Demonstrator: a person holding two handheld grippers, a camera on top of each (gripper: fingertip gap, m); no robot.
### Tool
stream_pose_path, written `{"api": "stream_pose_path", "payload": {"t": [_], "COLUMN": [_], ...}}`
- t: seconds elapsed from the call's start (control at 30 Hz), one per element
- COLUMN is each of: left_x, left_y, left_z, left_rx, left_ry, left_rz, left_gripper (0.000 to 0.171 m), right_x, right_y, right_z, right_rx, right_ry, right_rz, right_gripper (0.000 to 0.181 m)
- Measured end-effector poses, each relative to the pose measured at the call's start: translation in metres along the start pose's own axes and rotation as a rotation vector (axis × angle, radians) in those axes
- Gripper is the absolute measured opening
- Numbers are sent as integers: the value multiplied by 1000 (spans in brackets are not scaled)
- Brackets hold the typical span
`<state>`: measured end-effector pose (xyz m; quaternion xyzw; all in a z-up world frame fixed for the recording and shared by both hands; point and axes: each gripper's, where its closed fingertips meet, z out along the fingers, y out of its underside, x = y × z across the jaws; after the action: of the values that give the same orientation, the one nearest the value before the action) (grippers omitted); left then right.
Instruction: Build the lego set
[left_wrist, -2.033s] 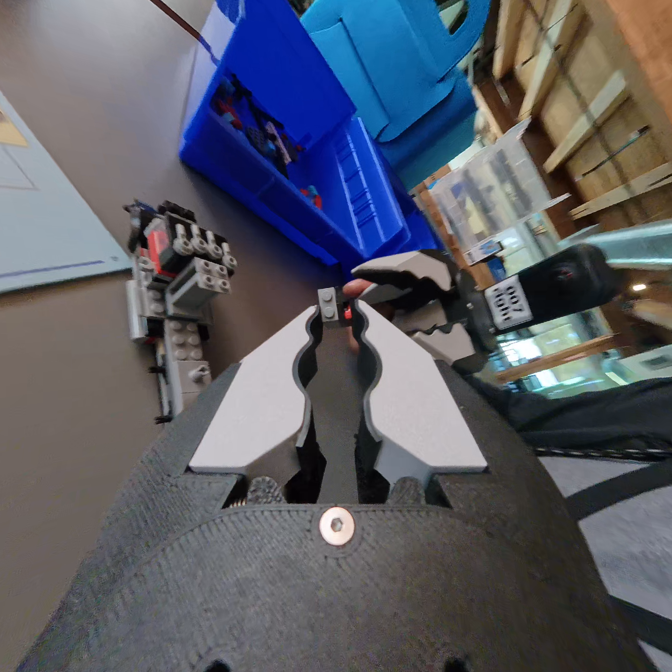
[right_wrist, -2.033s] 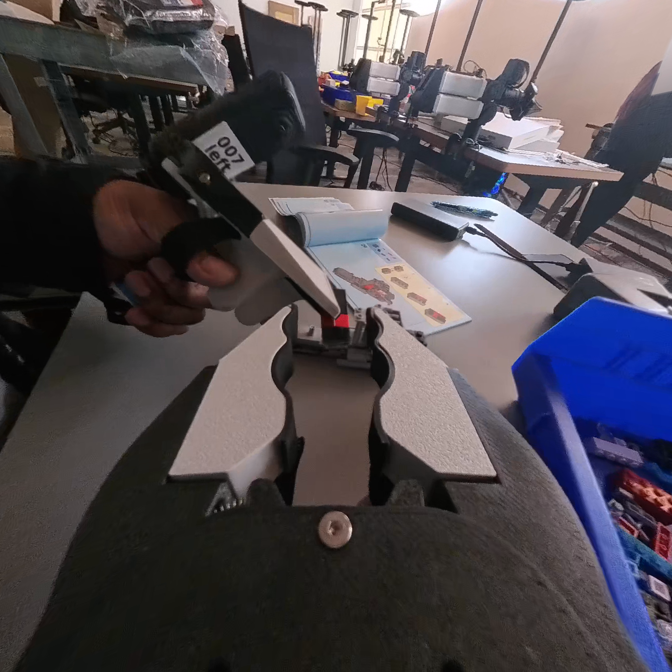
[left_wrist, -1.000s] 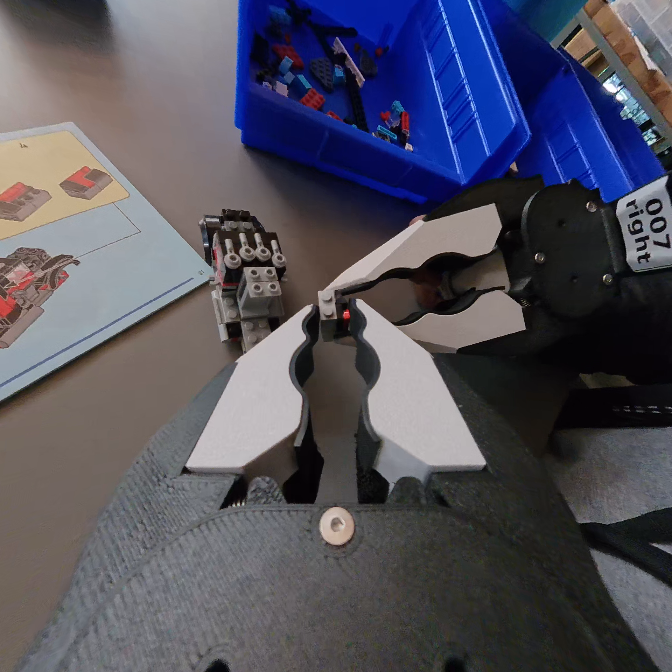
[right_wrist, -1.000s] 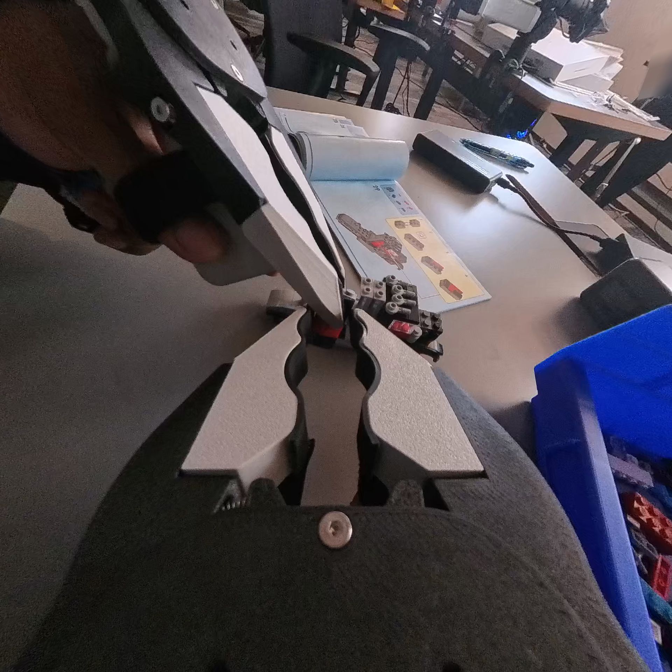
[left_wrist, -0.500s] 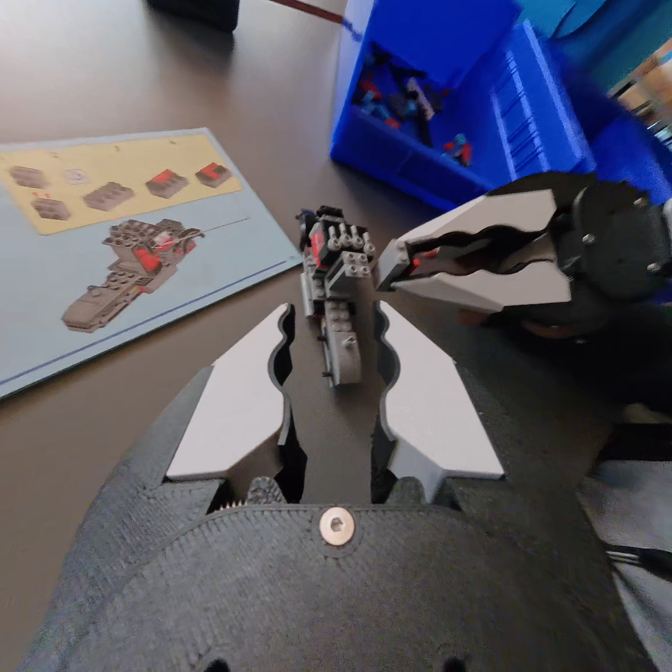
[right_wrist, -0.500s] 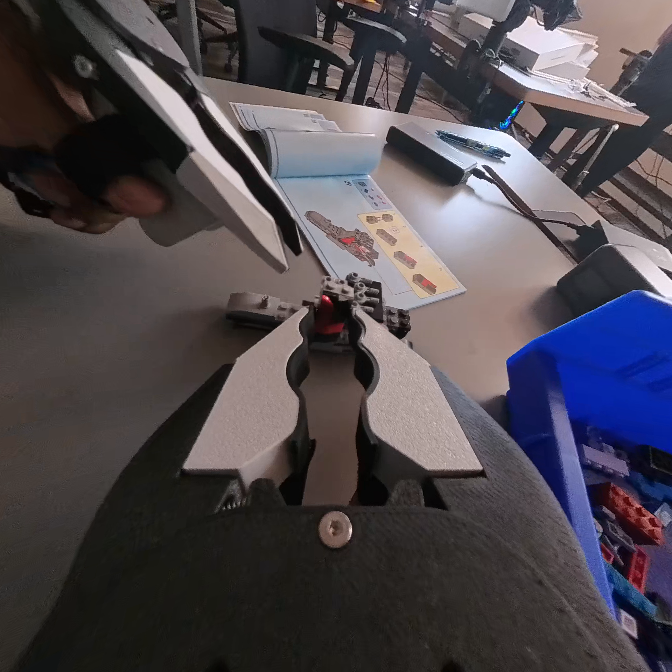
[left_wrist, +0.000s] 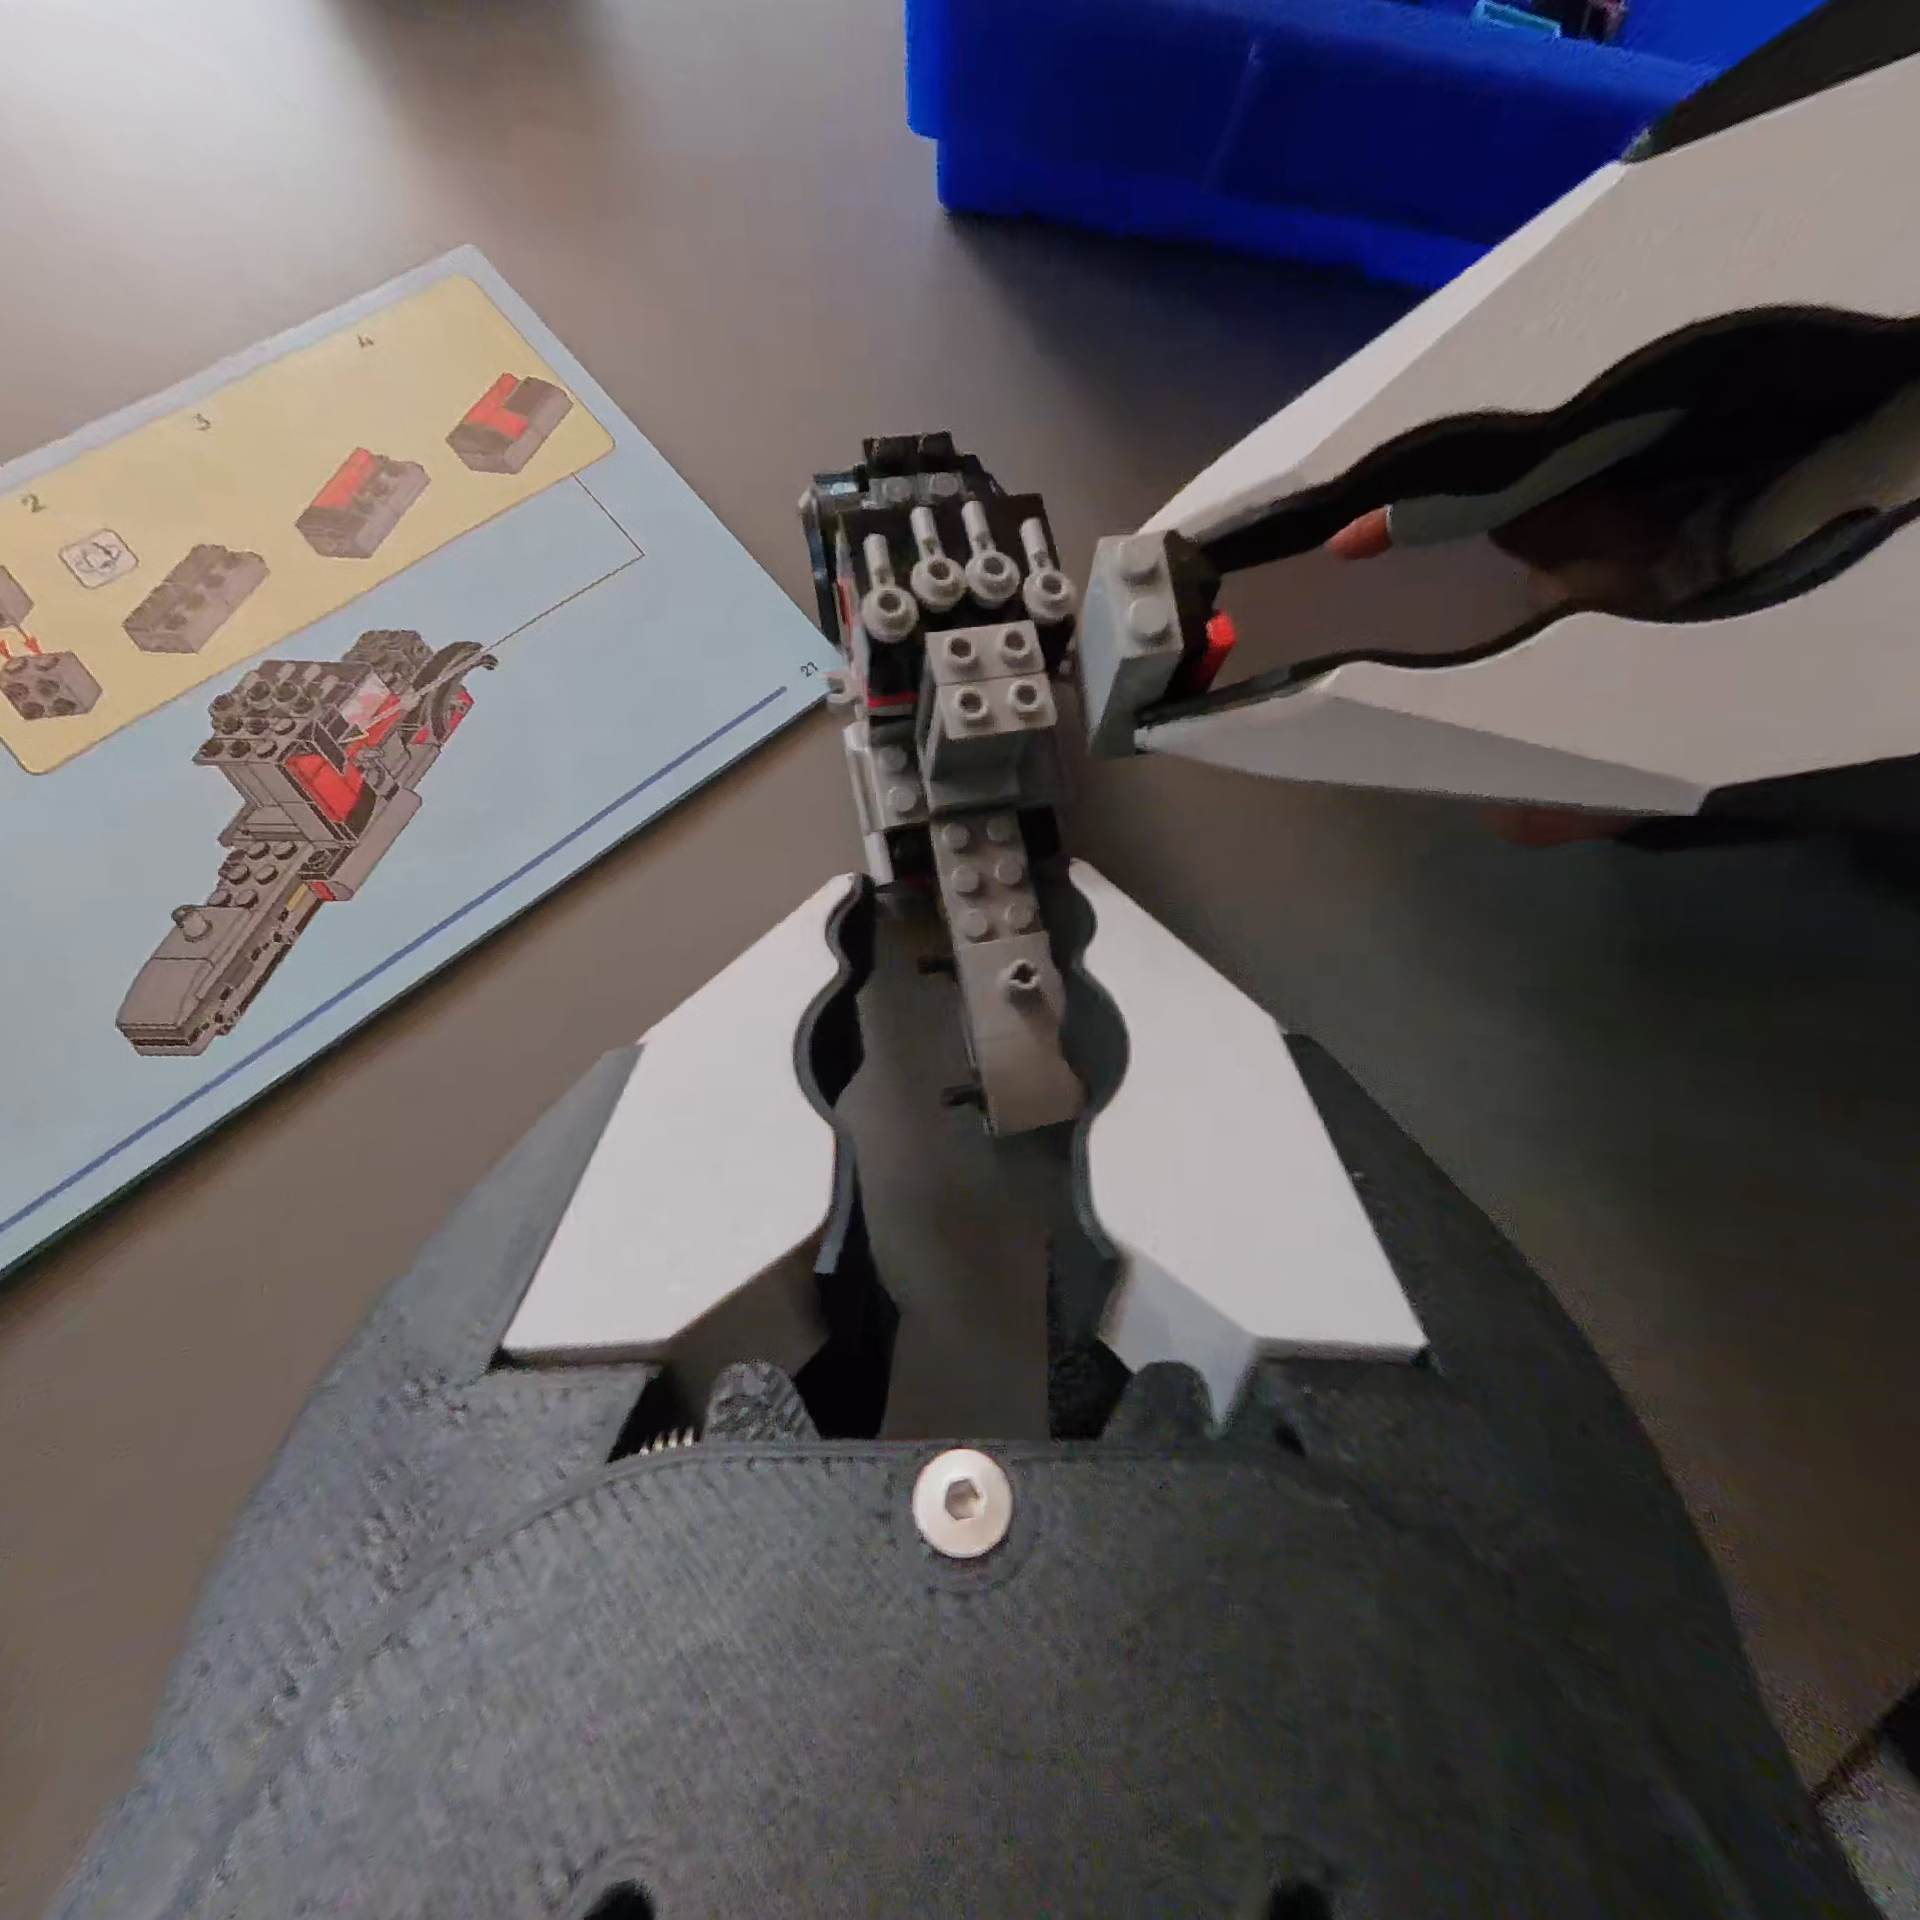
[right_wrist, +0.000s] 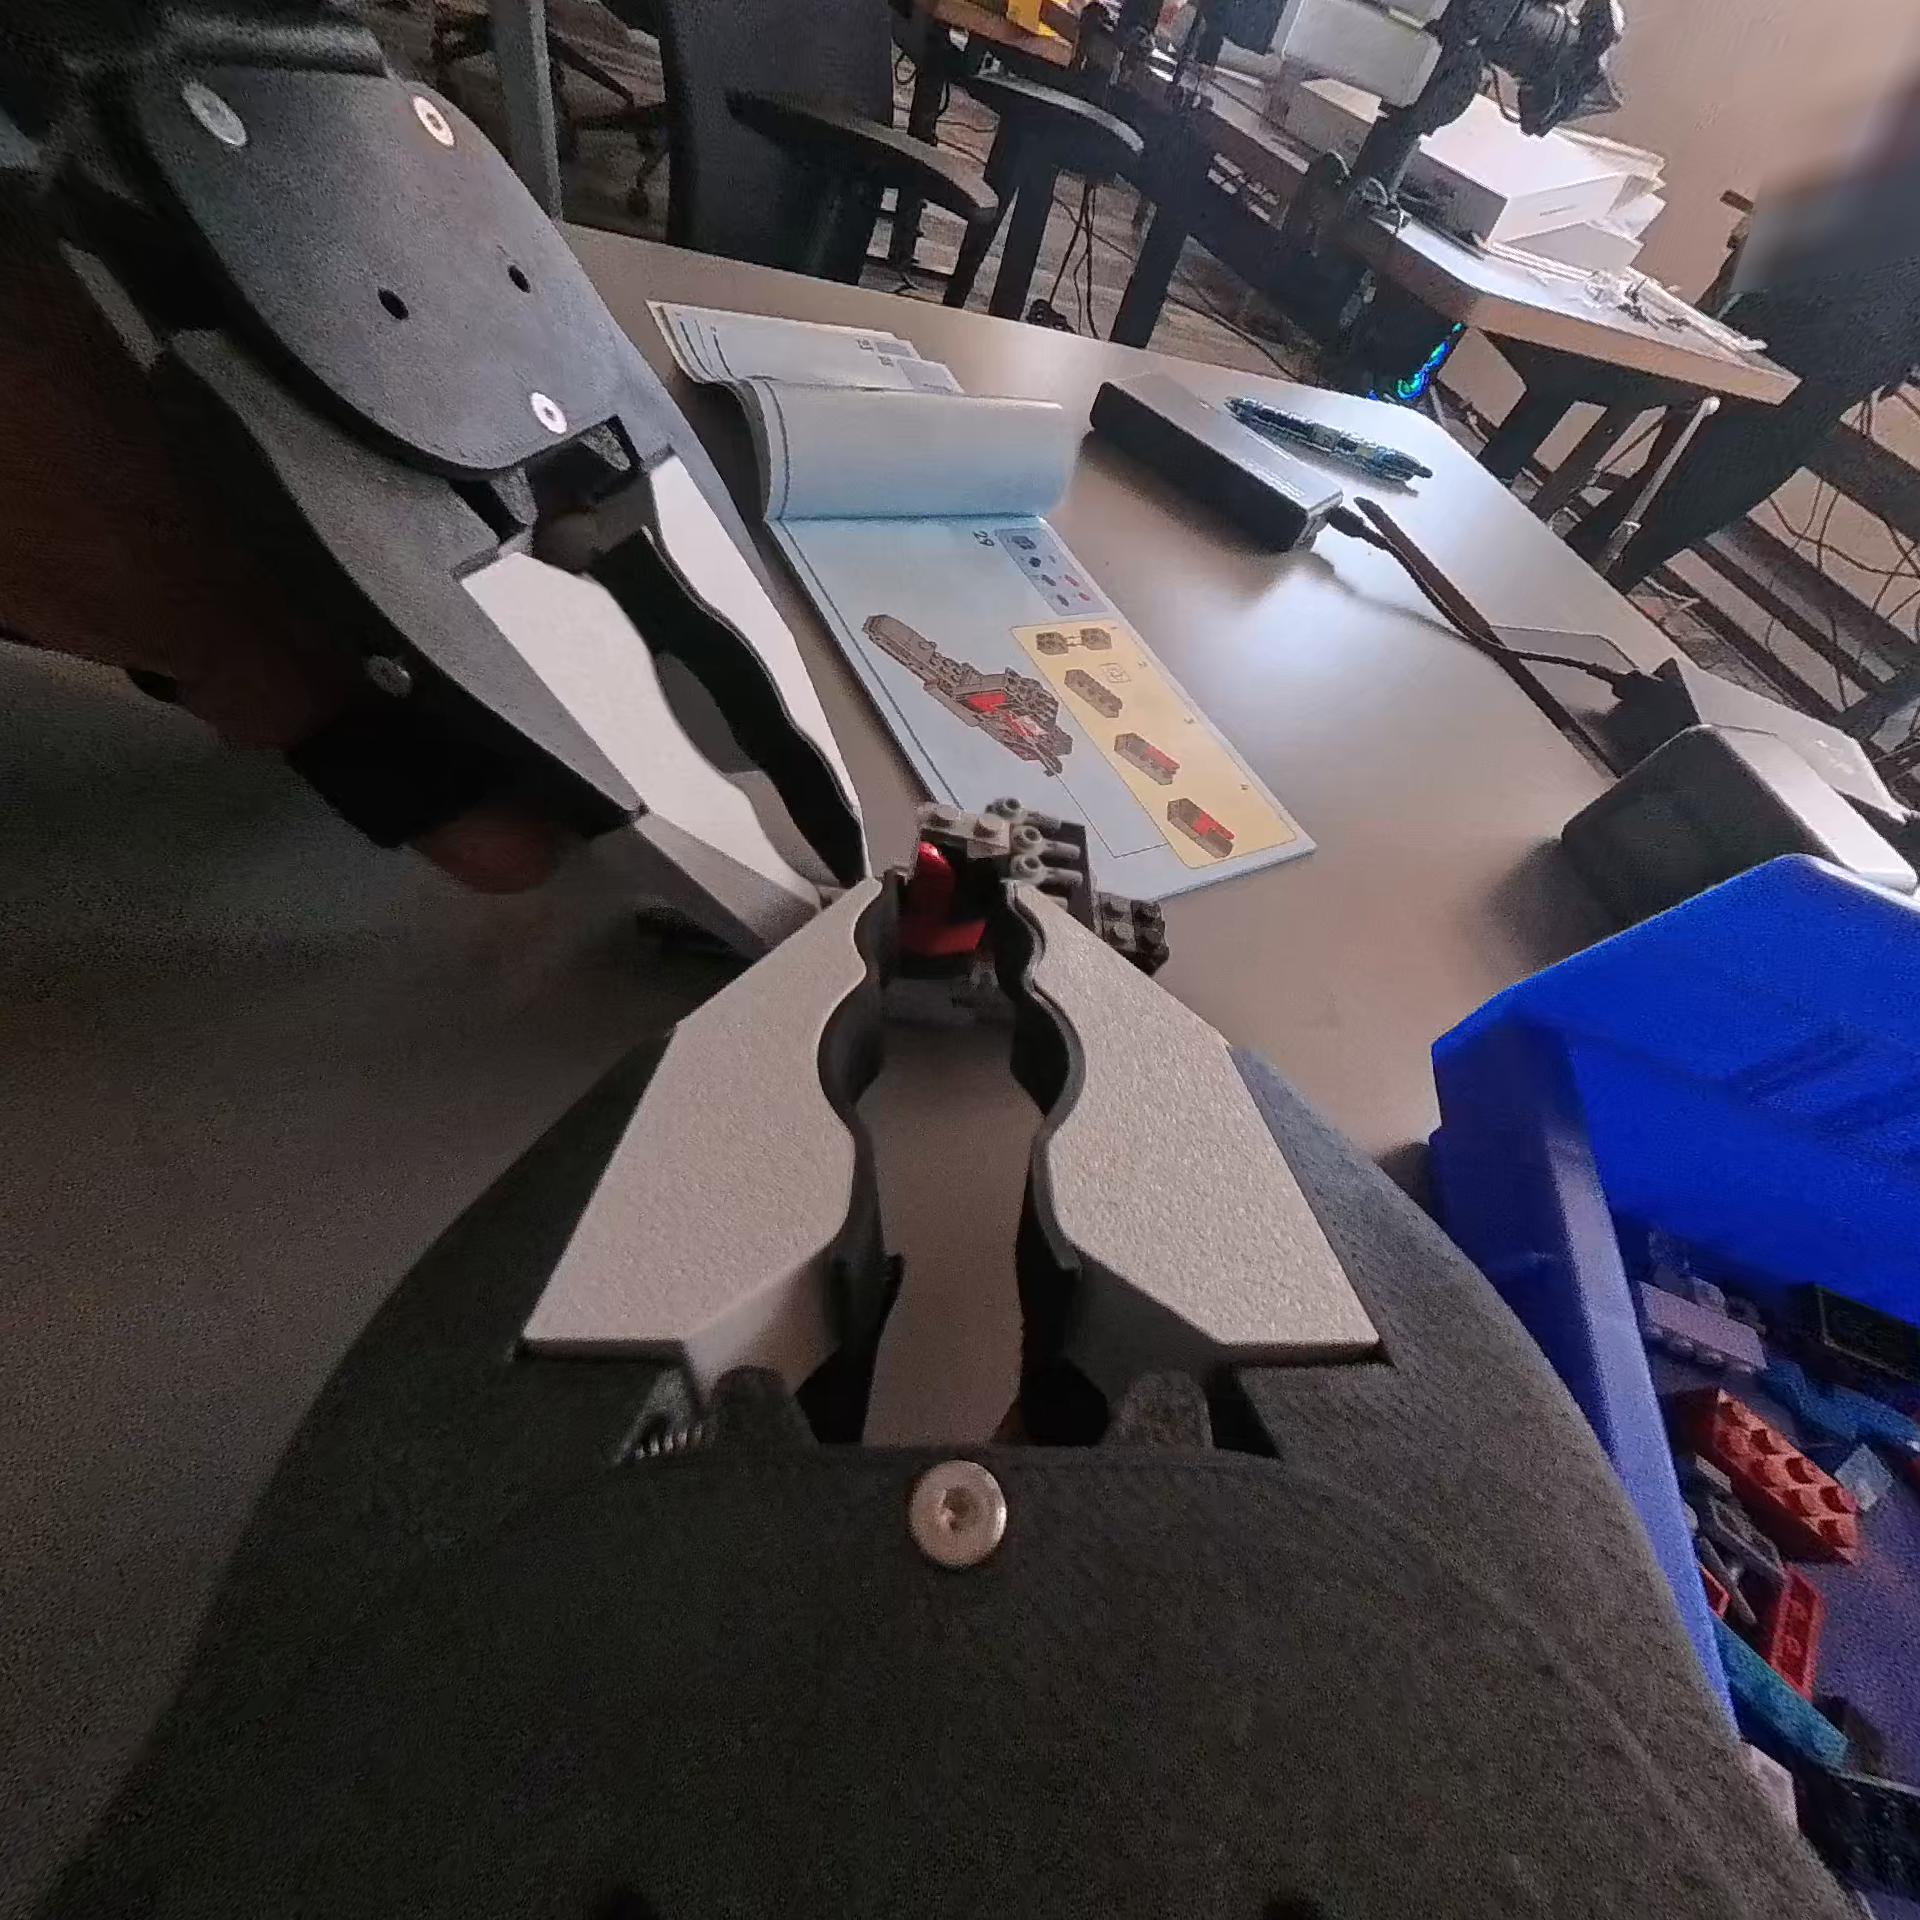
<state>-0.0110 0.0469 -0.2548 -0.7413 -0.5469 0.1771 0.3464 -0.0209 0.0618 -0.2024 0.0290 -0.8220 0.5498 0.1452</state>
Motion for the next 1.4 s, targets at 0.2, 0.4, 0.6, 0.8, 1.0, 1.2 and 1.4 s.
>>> {"api": "stream_pose_path", "payload": {"t": [0.2,0.4,0.6,0.8,1.0,1.2,1.4], "left_x": [5,10,12,11,12,13,14], "left_y": [-3,-5,-7,-7,-7,-7,-8], "left_z": [0,-4,-6,-7,-7,-7,-7], "left_rx": [39,55,64,64,61,59,52], "left_ry": [94,207,261,278,296,319,346], "left_rz": [-111,-220,-265,-280,-295,-309,-320], "left_gripper": [33,32,33,33,33,33,33], "right_x": [0,5,3,0,2,1,3], "right_y": [-4,-8,-6,-4,-2,-1,0], "right_z": [0,2,5,7,8,7,5], "right_rx": [24,45,26,6,-6,-6,-6], "right_ry": [8,20,12,14,22,24,31], "right_rz": [-3,23,10,-11,-9,-17,-17], "right_gripper": [17,17,18,18,19,22,27]}}
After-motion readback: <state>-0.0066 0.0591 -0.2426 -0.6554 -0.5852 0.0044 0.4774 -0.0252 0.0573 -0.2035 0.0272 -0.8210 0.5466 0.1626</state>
